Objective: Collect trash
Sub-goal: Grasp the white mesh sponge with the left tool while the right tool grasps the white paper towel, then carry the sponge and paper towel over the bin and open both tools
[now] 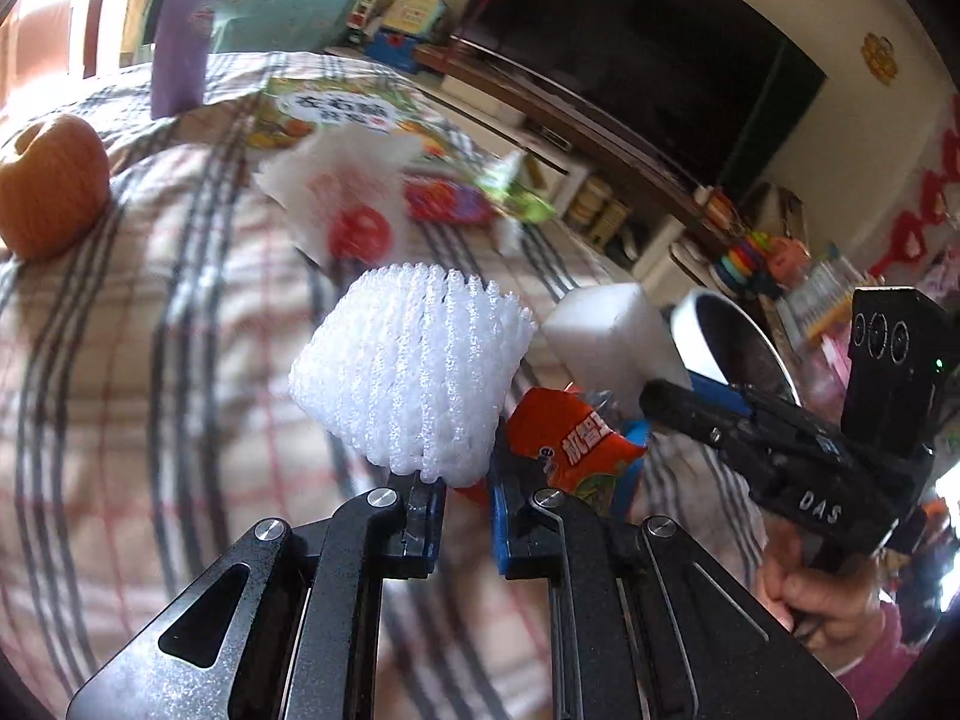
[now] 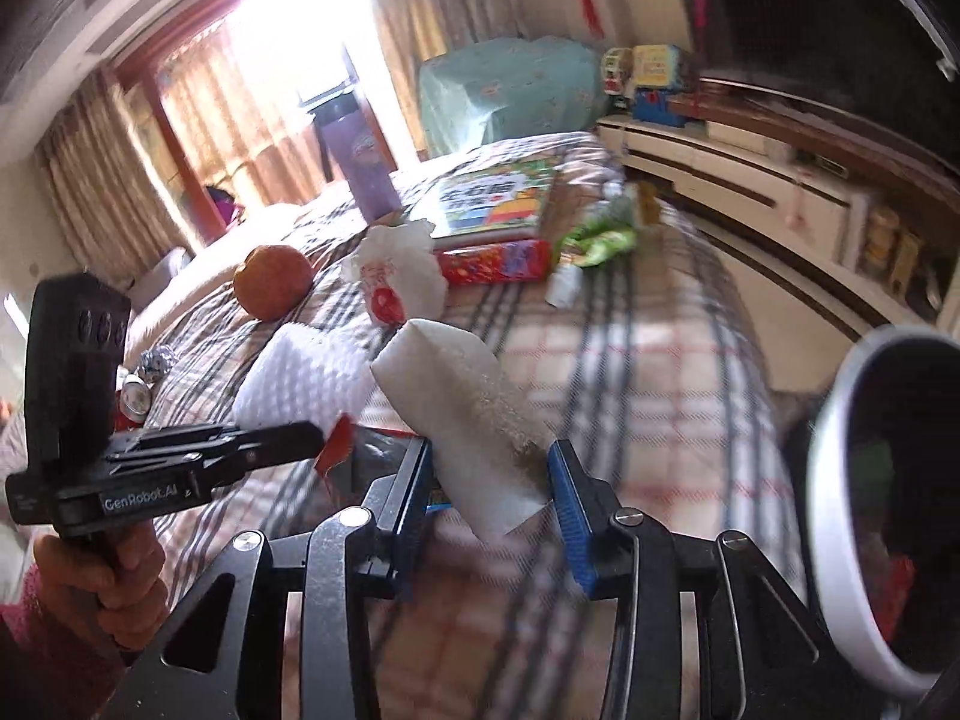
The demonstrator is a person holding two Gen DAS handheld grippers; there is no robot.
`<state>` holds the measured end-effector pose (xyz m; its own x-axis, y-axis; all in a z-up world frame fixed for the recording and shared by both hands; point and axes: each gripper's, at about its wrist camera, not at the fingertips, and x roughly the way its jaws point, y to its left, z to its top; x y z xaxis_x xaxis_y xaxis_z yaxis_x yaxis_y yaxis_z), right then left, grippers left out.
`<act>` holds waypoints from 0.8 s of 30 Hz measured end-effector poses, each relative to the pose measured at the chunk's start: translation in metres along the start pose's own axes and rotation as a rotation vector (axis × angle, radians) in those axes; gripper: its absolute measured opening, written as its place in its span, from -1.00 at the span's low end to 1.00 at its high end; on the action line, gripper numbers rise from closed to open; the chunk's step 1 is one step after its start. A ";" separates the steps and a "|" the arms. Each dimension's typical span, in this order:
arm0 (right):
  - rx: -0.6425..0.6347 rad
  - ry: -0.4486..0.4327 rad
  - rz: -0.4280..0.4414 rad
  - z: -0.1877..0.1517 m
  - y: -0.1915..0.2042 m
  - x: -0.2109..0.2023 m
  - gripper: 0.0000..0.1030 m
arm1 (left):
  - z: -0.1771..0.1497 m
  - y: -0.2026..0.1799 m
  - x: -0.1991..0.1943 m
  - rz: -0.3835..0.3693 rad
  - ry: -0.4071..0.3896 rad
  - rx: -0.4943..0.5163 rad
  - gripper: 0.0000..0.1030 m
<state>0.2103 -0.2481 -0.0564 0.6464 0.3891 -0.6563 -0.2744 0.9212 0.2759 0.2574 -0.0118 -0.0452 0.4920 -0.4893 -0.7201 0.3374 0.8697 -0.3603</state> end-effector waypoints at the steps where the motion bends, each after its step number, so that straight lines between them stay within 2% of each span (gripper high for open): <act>1: 0.012 -0.007 -0.012 -0.003 -0.004 -0.006 -0.22 | -0.003 -0.004 -0.001 -0.005 -0.001 -0.001 -0.79; 9: 0.111 -0.049 -0.041 -0.023 -0.043 -0.048 -0.22 | -0.022 -0.046 -0.006 -0.004 -0.030 0.003 -0.78; 18: 0.158 -0.100 -0.038 -0.030 -0.070 -0.074 -0.22 | -0.018 -0.083 -0.018 0.027 -0.087 0.057 -0.78; 24: 0.183 -0.125 -0.046 -0.033 -0.086 -0.083 -0.22 | -0.009 -0.092 -0.025 0.066 -0.120 0.085 -0.78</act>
<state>0.1566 -0.3596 -0.0483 0.7417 0.3331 -0.5822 -0.1159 0.9185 0.3780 0.2072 -0.0787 0.0002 0.6056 -0.4403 -0.6628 0.3655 0.8938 -0.2598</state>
